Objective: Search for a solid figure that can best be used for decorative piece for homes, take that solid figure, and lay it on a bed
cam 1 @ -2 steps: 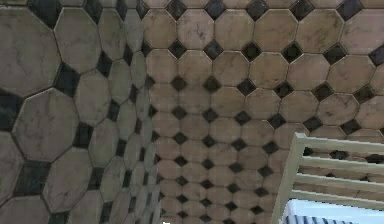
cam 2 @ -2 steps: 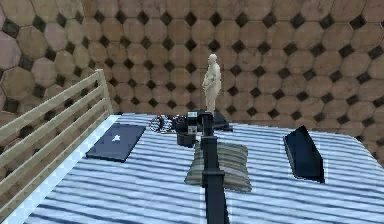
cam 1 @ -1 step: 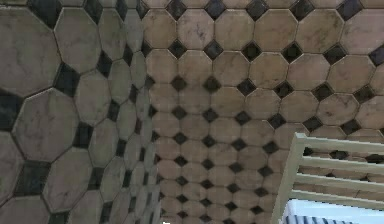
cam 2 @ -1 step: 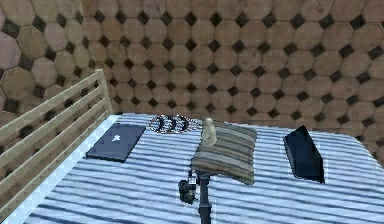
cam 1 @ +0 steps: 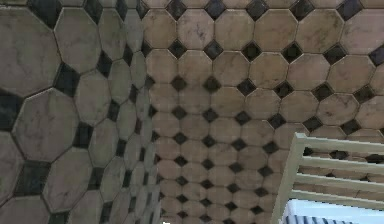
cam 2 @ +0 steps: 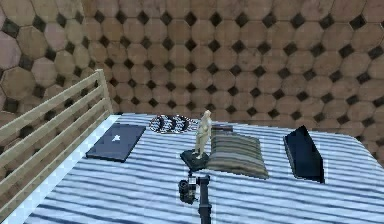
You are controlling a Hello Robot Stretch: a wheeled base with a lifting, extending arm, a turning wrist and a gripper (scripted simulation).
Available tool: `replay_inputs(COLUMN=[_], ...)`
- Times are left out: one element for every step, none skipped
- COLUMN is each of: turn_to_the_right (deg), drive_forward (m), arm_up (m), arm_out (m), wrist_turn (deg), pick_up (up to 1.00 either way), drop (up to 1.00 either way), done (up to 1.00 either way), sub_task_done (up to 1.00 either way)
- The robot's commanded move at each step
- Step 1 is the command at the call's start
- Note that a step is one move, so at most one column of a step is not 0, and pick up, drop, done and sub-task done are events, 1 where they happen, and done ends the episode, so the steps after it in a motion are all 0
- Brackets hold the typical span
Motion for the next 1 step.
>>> replay_inputs(turn_to_the_right=[0.0], drive_forward=[0.0], arm_up=[0.1], arm_out=[0.0], wrist_turn=[0.0], pick_up=[0.0], drop=[0.0], done=[0.0], sub_task_done=[0.0])
